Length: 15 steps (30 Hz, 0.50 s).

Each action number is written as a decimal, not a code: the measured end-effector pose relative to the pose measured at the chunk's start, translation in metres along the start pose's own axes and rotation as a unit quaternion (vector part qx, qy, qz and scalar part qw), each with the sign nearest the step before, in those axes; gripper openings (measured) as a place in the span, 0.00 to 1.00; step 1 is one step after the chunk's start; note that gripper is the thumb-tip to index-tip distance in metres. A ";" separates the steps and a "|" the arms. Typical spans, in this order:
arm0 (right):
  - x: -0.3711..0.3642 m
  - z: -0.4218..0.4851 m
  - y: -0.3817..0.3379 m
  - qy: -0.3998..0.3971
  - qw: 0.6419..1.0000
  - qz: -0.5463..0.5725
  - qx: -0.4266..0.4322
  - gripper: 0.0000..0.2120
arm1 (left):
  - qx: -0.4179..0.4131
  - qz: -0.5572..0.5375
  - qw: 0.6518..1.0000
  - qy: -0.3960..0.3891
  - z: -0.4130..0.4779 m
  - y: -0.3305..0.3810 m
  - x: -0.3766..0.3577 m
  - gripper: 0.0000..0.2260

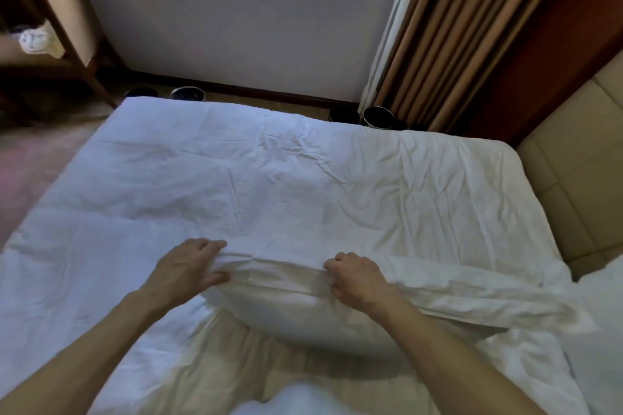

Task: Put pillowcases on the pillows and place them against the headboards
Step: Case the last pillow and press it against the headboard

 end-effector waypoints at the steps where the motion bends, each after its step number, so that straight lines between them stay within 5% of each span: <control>1: -0.001 0.001 0.001 -0.008 1.000 0.005 -0.003 0.15 | 0.010 0.001 1.000 -0.013 -0.001 -0.001 -0.003 0.30; 4: -0.003 0.004 0.001 -0.019 1.000 0.001 -0.008 0.17 | 0.026 0.022 0.999 -0.017 0.001 -0.001 -0.006 0.32; 10: -0.002 0.003 0.005 -0.018 0.999 -0.009 -0.033 0.15 | -0.048 0.095 0.984 -0.141 0.021 0.046 -0.015 0.59; 12: -0.001 0.000 0.005 -0.013 0.999 -0.005 -0.047 0.13 | -0.096 0.076 0.978 -0.170 0.029 0.075 -0.020 0.57; 15: -0.003 -0.009 0.007 -0.023 0.998 0.018 -0.059 0.15 | -0.150 0.057 0.971 -0.178 0.046 0.117 -0.038 0.41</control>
Point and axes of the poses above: each hand's wrist, its own z-axis towards the middle knuckle, its own x-axis out of the back of the hand, y = z × x, the point moved 4 cm from there along z, towards the middle knuckle, and after that the axes turned 10 degrees about -z, right-handed, at the moved point
